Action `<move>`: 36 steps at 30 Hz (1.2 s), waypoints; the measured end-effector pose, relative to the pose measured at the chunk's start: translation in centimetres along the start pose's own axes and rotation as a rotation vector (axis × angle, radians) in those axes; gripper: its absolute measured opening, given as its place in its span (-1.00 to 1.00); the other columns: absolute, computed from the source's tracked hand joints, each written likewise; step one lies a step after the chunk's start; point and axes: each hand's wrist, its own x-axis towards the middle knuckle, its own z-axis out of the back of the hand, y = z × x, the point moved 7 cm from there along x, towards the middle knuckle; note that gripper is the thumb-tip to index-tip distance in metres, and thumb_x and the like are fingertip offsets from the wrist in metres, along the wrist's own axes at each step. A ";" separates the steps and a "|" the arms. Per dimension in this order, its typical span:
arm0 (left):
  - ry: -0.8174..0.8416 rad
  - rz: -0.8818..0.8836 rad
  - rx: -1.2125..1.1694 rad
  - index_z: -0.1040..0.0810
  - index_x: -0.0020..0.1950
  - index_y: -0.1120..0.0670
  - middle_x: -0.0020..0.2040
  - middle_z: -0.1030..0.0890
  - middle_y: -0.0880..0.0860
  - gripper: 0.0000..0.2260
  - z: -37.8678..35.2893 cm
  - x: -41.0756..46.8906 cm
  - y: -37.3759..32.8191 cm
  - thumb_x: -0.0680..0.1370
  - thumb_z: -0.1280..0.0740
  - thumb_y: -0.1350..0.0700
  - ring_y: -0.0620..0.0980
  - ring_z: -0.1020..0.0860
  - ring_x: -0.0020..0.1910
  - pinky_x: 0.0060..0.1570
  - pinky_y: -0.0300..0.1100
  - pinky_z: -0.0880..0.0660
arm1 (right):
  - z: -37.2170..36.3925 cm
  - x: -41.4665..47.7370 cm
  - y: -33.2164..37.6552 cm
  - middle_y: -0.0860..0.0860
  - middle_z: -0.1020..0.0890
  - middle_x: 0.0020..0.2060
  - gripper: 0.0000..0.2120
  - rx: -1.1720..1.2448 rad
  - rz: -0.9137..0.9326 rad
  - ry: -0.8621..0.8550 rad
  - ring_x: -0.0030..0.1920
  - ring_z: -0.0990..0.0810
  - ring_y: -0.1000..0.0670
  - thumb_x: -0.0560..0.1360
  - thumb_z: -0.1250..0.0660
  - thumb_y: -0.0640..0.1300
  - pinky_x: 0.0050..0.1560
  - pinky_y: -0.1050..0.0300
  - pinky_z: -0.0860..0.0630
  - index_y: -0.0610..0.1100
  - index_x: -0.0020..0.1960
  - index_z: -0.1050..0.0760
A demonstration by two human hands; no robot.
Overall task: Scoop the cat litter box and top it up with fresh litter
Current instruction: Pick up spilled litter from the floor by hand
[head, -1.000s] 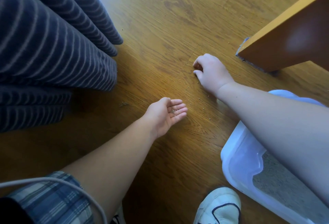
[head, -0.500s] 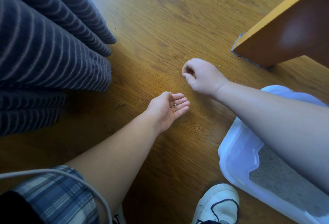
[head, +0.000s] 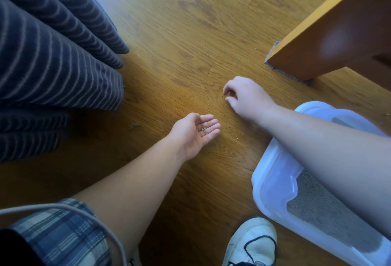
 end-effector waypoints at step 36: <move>0.007 -0.017 0.041 -0.55 0.16 0.31 0.12 -0.63 0.26 -0.68 0.4 -0.8 0.1 0.68 -0.06 0.17 0.15 -0.65 0.08 0.00 -0.03 -0.64 | -0.6 0.9 -1.0 0.11 -0.48 -0.14 -0.91 -0.005 -0.022 0.004 -0.07 -0.50 -0.02 0.55 -0.28 -0.13 -0.06 0.05 -0.45 0.02 -0.13 -0.47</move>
